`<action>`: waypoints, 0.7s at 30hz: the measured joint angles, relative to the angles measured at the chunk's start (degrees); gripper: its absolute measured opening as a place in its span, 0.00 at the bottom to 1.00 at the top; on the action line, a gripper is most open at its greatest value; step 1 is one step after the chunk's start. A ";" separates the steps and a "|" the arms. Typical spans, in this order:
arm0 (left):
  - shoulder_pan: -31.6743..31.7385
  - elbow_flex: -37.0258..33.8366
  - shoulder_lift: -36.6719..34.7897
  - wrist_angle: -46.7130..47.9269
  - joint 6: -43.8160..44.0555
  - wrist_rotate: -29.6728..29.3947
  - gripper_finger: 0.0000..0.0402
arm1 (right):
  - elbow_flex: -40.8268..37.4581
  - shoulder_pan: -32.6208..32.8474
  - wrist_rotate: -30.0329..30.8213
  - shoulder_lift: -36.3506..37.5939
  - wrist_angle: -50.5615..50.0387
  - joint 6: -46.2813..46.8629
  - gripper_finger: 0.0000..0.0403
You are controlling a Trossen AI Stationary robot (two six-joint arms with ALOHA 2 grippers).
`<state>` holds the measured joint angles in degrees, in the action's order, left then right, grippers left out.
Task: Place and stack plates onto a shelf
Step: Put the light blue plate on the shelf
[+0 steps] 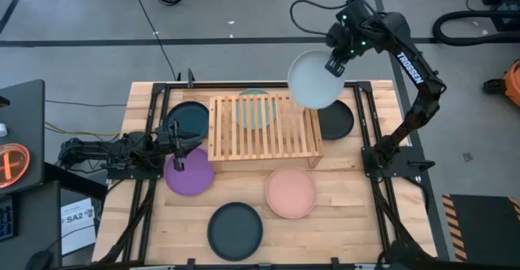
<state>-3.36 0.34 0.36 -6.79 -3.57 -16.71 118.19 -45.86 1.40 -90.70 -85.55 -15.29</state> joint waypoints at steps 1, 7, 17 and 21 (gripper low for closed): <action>0.00 0.02 0.00 0.02 0.00 0.02 0.36 | 0.00 1.07 -0.81 0.00 0.06 0.75 0.03; 0.00 0.02 0.01 0.02 0.00 0.01 0.36 | 0.00 7.89 -3.72 -0.04 0.06 3.90 0.03; 0.00 0.01 0.01 0.01 0.00 0.01 0.36 | -0.17 17.37 -6.42 -0.07 0.18 8.27 0.03; 0.00 0.00 0.00 0.00 0.00 0.02 0.36 | -2.35 19.74 -6.61 -0.07 0.46 8.29 0.03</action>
<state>-3.36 0.34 0.36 -6.79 -3.57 -16.69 115.84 -26.12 -5.21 -90.76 -85.09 -7.01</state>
